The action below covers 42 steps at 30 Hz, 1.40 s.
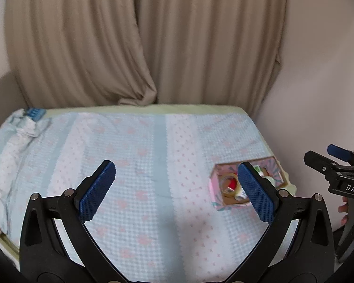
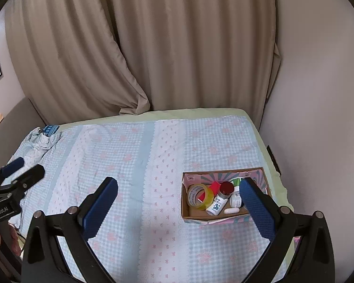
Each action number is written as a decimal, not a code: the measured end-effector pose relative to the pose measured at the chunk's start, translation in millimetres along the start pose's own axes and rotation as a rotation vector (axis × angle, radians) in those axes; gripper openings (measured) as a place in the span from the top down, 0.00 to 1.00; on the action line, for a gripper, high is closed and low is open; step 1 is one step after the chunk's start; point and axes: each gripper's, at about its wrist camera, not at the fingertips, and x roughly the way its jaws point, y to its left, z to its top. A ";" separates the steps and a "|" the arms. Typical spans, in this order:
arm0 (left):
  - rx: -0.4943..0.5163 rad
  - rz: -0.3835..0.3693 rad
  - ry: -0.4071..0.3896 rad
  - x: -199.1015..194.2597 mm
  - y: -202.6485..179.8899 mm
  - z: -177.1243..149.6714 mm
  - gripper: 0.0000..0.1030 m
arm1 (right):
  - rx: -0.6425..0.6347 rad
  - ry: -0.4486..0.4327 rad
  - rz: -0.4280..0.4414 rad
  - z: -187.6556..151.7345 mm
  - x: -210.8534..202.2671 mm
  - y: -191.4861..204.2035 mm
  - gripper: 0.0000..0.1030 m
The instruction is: Organize rigid objects
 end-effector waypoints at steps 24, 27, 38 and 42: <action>0.003 0.002 -0.016 -23.9 1.4 -17.0 0.00 | -0.023 -0.050 -0.057 -7.1 -21.1 10.6 0.00; 0.002 0.002 -0.017 -23.4 1.5 -17.3 0.00 | -0.027 -0.055 -0.056 -7.2 -21.0 9.6 0.00; -0.009 0.016 -0.017 -23.2 3.7 -17.5 0.00 | -0.033 -0.061 -0.051 -5.9 -20.0 8.8 0.00; -0.005 0.019 -0.019 -22.8 3.4 -17.8 0.00 | -0.032 -0.062 -0.049 -6.1 -20.8 9.3 0.00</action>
